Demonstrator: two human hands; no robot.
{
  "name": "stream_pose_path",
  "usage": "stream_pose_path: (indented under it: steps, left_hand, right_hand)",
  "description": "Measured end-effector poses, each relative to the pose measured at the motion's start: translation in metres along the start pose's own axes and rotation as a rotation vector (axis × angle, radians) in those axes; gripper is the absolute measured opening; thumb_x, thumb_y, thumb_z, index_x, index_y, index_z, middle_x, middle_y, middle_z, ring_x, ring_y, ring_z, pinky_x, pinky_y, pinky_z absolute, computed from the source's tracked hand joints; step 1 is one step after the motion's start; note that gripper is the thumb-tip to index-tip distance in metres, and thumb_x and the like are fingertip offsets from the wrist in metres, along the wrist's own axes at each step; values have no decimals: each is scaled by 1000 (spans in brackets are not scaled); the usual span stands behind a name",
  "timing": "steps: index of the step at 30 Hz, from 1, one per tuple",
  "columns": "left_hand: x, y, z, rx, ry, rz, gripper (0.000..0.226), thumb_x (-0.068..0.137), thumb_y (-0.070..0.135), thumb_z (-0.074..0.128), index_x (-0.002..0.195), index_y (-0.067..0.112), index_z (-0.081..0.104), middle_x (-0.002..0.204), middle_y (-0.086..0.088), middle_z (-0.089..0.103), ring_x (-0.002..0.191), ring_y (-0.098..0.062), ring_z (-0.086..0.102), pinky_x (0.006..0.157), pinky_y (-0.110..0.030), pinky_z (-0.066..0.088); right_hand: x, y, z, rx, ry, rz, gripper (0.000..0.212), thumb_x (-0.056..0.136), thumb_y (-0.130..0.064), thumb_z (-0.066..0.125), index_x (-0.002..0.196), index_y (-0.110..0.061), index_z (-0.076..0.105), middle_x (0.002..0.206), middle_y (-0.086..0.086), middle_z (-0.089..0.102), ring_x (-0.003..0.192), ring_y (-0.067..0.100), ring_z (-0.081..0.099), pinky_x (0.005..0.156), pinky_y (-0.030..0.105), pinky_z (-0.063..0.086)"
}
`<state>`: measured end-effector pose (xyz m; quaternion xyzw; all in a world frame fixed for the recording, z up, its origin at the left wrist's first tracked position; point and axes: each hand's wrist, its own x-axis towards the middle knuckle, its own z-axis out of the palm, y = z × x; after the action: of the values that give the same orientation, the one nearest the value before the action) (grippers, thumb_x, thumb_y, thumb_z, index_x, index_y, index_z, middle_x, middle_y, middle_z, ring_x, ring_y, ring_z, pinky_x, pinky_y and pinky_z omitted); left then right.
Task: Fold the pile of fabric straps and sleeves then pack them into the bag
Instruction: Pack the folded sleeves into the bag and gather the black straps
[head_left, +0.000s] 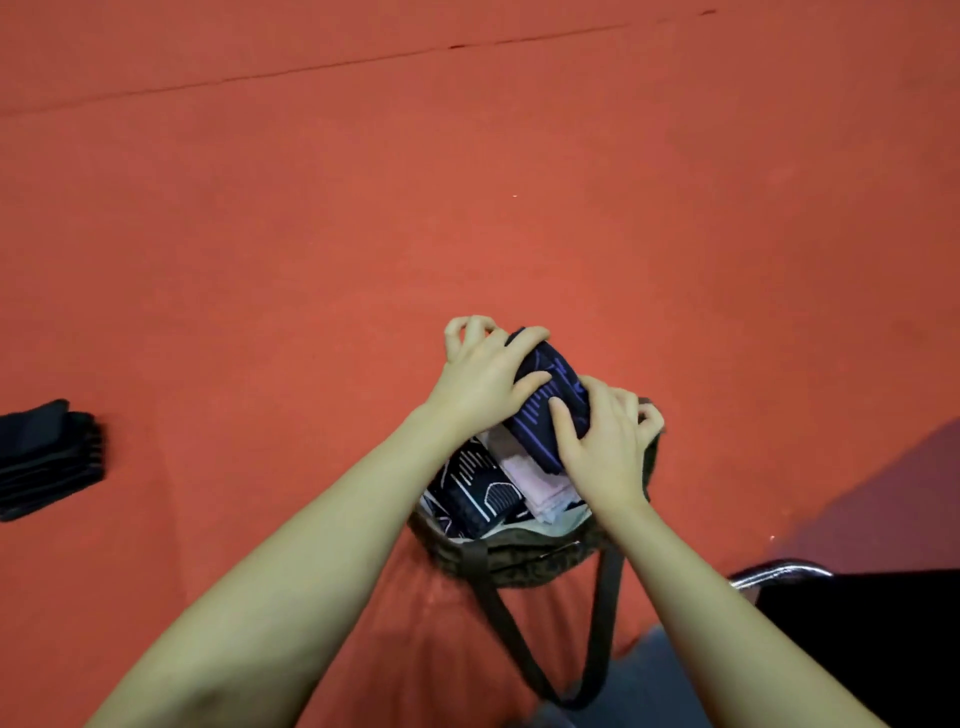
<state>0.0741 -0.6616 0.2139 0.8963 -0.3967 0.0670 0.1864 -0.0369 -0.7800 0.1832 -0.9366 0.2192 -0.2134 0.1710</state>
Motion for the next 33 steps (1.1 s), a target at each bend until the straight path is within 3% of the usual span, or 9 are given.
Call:
stream_pose_path:
  steps: [5, 9, 15, 17, 19, 21, 26, 30, 33]
  left_hand:
    - [21, 36, 50, -134, -148, -31, 43, 96, 48, 44, 134, 29, 45, 104, -1, 64, 115, -26, 38, 95, -37, 11]
    - [16, 52, 87, -138, -170, -90, 41, 95, 50, 43, 131, 30, 47, 103, 1, 64, 110, -24, 39, 94, -36, 13]
    - [9, 59, 123, -12, -119, -13, 50, 89, 54, 38, 116, 20, 62, 73, -3, 62, 84, -30, 53, 81, -38, 22]
    - [7, 55, 132, 15, -91, 21, 51, 88, 55, 38, 115, 19, 62, 73, -2, 62, 84, -30, 55, 81, -39, 23]
    - [9, 51, 136, 14, -86, 54, 52, 89, 55, 38, 117, 18, 61, 77, -1, 63, 87, -30, 55, 84, -39, 23]
    - [14, 46, 139, 12, -93, 94, 53, 90, 55, 37, 120, 18, 60, 80, -1, 63, 91, -29, 54, 85, -39, 23]
    - [17, 42, 145, 41, -57, 145, 51, 92, 53, 38, 120, 18, 61, 81, 0, 62, 94, -25, 48, 84, -38, 24]
    - [20, 33, 147, 116, 34, 256, 49, 92, 53, 42, 118, 17, 61, 81, -3, 60, 95, -25, 45, 82, -38, 27]
    - [22, 32, 148, 224, 106, 271, 45, 91, 51, 45, 119, 18, 58, 89, -8, 58, 97, -29, 47, 83, -39, 29]
  right_hand:
    - [-6, 47, 0, -77, -27, 134, 49, 87, -50, 37, 107, -15, 65, 94, -1, 67, 98, 25, 52, 85, 37, 20]
    - [-11, 75, 6, -111, -34, 172, 36, 86, -43, 51, 96, -11, 63, 87, 3, 67, 92, 29, 55, 83, 38, 20]
    - [-2, 102, 17, -99, -55, 223, 37, 89, -42, 40, 94, -14, 63, 91, 3, 61, 94, 29, 51, 86, 38, 20]
    - [10, 108, 21, -45, -32, 252, 37, 91, -38, 41, 107, -13, 62, 104, 8, 56, 98, 32, 48, 89, 40, 23]
    - [22, 115, 27, 4, -112, 288, 36, 94, -33, 48, 124, -14, 57, 119, 9, 51, 109, 31, 43, 95, 42, 22]
    - [32, 121, 34, -2, -224, 298, 36, 96, -34, 51, 127, -17, 57, 123, 6, 51, 114, 27, 42, 96, 38, 19]
    - [41, 132, 43, -20, -275, 256, 22, 99, -27, 44, 93, -15, 61, 89, 0, 61, 90, 23, 55, 74, 30, 15]
    - [50, 132, 39, -20, -146, 109, 30, 99, -29, 38, 81, -14, 55, 67, -1, 55, 65, 24, 53, 68, 33, 21]
    - [63, 127, 36, -43, -98, 57, 35, 97, -33, 33, 78, -14, 56, 63, -1, 54, 59, 24, 50, 64, 32, 16]
